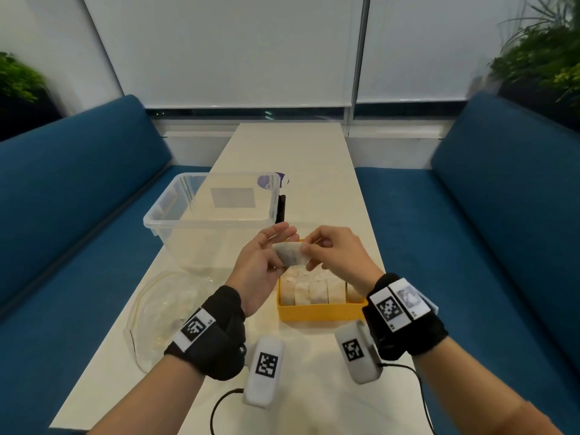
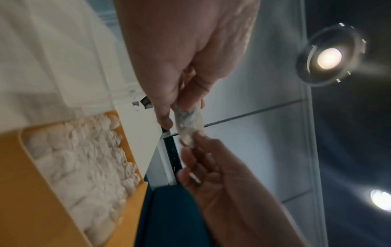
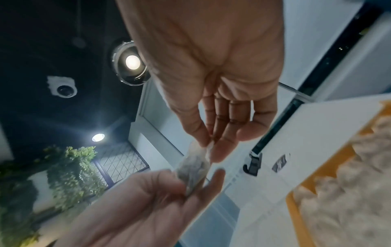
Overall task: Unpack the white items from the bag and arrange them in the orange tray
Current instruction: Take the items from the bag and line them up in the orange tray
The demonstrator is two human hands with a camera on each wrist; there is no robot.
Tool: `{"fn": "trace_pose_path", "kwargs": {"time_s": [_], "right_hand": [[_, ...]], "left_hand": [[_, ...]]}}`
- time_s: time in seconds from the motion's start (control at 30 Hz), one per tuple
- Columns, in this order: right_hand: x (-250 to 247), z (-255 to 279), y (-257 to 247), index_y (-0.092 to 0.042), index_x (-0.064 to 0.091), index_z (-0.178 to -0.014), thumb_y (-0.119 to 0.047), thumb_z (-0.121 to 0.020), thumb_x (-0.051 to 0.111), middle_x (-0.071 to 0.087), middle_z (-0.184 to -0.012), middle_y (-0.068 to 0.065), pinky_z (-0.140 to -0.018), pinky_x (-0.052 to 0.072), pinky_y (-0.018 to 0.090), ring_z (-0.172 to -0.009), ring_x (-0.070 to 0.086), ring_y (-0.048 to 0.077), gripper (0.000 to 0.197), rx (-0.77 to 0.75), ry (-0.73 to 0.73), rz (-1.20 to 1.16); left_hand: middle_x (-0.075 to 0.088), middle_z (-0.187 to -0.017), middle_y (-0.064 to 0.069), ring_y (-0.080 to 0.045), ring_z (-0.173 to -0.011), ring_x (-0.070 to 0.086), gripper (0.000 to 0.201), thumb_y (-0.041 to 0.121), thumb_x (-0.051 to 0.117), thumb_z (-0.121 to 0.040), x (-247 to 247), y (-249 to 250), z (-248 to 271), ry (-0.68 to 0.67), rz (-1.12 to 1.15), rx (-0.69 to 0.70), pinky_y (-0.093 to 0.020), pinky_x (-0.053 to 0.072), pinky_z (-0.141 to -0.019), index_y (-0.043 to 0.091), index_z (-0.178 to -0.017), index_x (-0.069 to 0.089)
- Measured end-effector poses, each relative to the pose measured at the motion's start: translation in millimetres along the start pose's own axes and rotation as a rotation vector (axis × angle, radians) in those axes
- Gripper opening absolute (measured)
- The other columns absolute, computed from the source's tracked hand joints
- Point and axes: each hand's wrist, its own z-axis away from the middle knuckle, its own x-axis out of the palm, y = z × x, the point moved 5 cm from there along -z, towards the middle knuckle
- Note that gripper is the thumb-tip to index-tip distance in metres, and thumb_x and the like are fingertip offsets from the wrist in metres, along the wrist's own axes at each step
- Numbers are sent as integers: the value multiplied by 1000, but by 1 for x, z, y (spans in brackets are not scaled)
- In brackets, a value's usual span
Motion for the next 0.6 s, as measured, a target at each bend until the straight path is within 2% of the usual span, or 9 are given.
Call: {"fn": "trace_pose_path", "kwargs": {"time_s": [0.07, 0.17, 0.23, 0.33, 0.37, 0.5, 0.6], "right_hand": [[-11, -5, -13, -13, 68, -92, -19, -88, 63, 71, -76, 4, -57, 50, 20, -62, 65, 11, 9, -90, 17, 127], [-21, -9, -36, -16, 71, -96, -21, -89, 63, 67, -80, -5, -62, 46, 16, -69, 59, 5, 11, -192, -77, 290], [-22, -11, -49, -16, 72, -98, -21, -89, 63, 65, -82, -7, -66, 47, 16, -76, 58, 6, 13, -236, -151, 372], [-23, -11, -64, -16, 73, -98, -21, -89, 63, 68, -90, -3, -75, 51, 23, -85, 61, 12, 14, -293, -183, 456], [-23, -11, -68, -16, 73, -99, -21, -88, 64, 69, -91, -2, -75, 50, 22, -86, 62, 12, 14, -307, -180, 468], [-24, -11, -77, -14, 72, -100, -18, -87, 65, 67, -89, -5, -66, 44, 5, -79, 58, 5, 15, -344, -164, 504], [-25, -12, -79, -11, 73, -99, -17, -87, 65, 71, -96, 1, -69, 43, 6, -85, 60, 9, 15, -357, -147, 548]], "left_hand": [[61, -123, -15, -24, -106, 62, 52, -21, 33, -86, -2, -1, 1, -55, -146, -24, -34, 54, -90, 9, -121, 58], [66, -117, -16, -27, -106, 66, 37, -5, 53, -92, -1, -3, 4, -166, -261, -75, -40, 52, -96, 12, -124, 56], [69, -115, -13, -25, -107, 67, 34, 5, 62, -90, 2, -3, 4, -195, -326, -70, -38, 53, -94, 14, -123, 57], [70, -111, -11, -20, -99, 69, 30, 12, 66, -89, 4, -1, 1, -169, -455, -11, -30, 56, -85, 15, -118, 60], [70, -108, -11, -19, -95, 69, 27, 12, 66, -88, 4, 0, -1, -152, -487, 14, -28, 56, -82, 13, -115, 61], [71, -101, -15, -18, -87, 69, 22, 10, 69, -86, 2, -1, -3, -127, -493, 82, -24, 56, -77, 8, -108, 65], [72, -102, -13, -17, -88, 68, 28, 9, 71, -84, 2, -1, -4, -152, -522, 105, -23, 55, -76, 6, -111, 65]]}}
